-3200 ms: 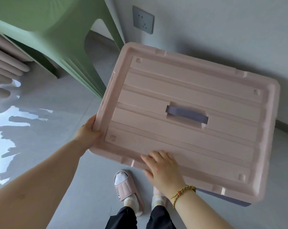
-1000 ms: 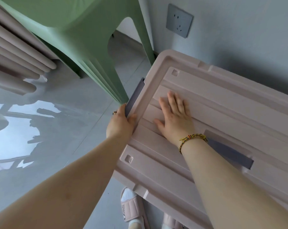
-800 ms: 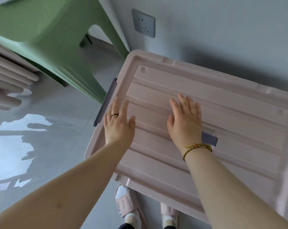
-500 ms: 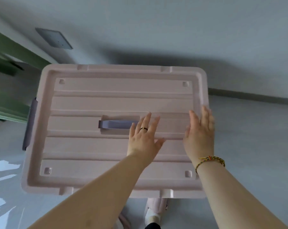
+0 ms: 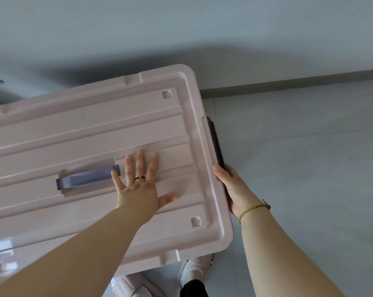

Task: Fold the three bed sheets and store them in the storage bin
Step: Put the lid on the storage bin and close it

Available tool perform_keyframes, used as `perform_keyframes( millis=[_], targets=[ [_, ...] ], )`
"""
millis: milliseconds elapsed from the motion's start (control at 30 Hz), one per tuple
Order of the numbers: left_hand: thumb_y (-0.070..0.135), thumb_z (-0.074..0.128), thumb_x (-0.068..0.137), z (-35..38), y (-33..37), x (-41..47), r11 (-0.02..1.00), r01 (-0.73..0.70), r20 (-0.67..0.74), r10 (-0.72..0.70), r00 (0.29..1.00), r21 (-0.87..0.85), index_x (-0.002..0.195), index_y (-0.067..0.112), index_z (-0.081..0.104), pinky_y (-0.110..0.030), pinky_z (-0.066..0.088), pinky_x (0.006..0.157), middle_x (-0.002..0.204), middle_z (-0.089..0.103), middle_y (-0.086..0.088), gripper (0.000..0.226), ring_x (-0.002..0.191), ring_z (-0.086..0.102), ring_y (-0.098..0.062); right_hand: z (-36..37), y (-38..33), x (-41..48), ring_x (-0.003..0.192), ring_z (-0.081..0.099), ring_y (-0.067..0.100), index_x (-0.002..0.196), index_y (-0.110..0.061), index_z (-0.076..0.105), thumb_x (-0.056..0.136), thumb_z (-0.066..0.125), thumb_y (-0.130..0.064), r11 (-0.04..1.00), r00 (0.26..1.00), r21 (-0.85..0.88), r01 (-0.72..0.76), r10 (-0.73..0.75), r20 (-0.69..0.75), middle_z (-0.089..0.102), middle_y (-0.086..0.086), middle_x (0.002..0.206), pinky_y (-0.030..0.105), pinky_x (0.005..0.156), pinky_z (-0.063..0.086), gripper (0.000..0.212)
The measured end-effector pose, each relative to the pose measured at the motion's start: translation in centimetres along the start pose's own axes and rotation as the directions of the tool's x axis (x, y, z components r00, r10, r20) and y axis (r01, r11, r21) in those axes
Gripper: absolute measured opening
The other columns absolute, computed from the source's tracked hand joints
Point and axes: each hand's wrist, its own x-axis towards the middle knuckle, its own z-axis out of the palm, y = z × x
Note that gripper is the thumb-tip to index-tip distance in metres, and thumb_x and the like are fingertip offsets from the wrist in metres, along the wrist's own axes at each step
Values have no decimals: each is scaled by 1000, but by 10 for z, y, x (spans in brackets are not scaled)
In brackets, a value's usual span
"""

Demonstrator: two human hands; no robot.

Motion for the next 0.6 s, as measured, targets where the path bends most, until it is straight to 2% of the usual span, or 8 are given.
perform_keyframes(
  millis=[67,100,200,267,333,400,500,600],
  targets=[
    [71,27,81,-1,-1,0,999,8,14,-9,1000,35,110,24,-46,-55,-12,109,121,-49,-4,91,135,-32,-31,-1,-1,-2,89,58,7,138,-13,35,76,73,-28,995,995,45,90,-88,-47,56,-2,115,25,88,47,74],
    [71,26,81,-1,0,-1,999,8,23,-9,1000,40,109,24,-47,-55,-12,109,121,-49,-4,91,135,-32,-32,0,-3,-4,85,59,6,132,-10,42,79,70,-19,988,984,-15,155,-156,-84,59,-1,108,18,78,49,61],
    [71,25,82,-3,0,-2,999,10,39,-12,999,43,109,23,-46,-56,-12,109,121,-49,-3,91,135,-32,-32,13,-21,-14,76,54,0,107,-13,51,79,67,-15,890,943,-375,259,-318,-103,50,2,99,15,67,44,32],
    [71,26,82,-4,1,-1,999,11,47,-13,999,47,110,23,-46,-56,-12,109,121,-49,-3,91,135,-32,-32,21,-29,-12,81,52,9,107,-15,43,78,69,-20,843,937,-479,245,-333,-107,43,-1,103,21,71,41,39],
    [71,27,82,-4,0,-1,999,7,47,-9,999,49,112,23,-45,-56,-12,109,122,-48,-1,91,135,-32,-32,29,-31,-9,85,54,18,107,-16,39,80,66,-22,827,921,-508,242,-361,-148,49,-2,98,25,71,41,39],
    [71,28,81,-3,-3,-1,999,-3,39,2,999,34,112,24,-44,-56,-13,108,122,-48,0,92,135,-32,-31,36,-26,-9,89,56,24,117,-14,42,85,59,-24,733,885,-636,242,-435,-165,56,-1,99,24,70,40,38],
    [71,30,80,-1,-4,-1,1000,-13,20,13,1000,19,112,26,-44,-56,-15,108,122,-48,0,92,136,-32,-30,43,-20,-11,101,58,28,131,-12,39,91,49,-26,624,824,-749,223,-531,-197,59,6,116,26,72,40,43],
    [72,30,80,-2,-7,-3,1000,-15,1,15,1000,18,120,27,-42,-55,-16,108,133,-46,1,94,136,-32,-29,46,-21,-11,99,58,29,130,-10,37,93,46,-27,602,834,-773,200,-519,-187,59,8,117,26,69,40,41]
  ],
)
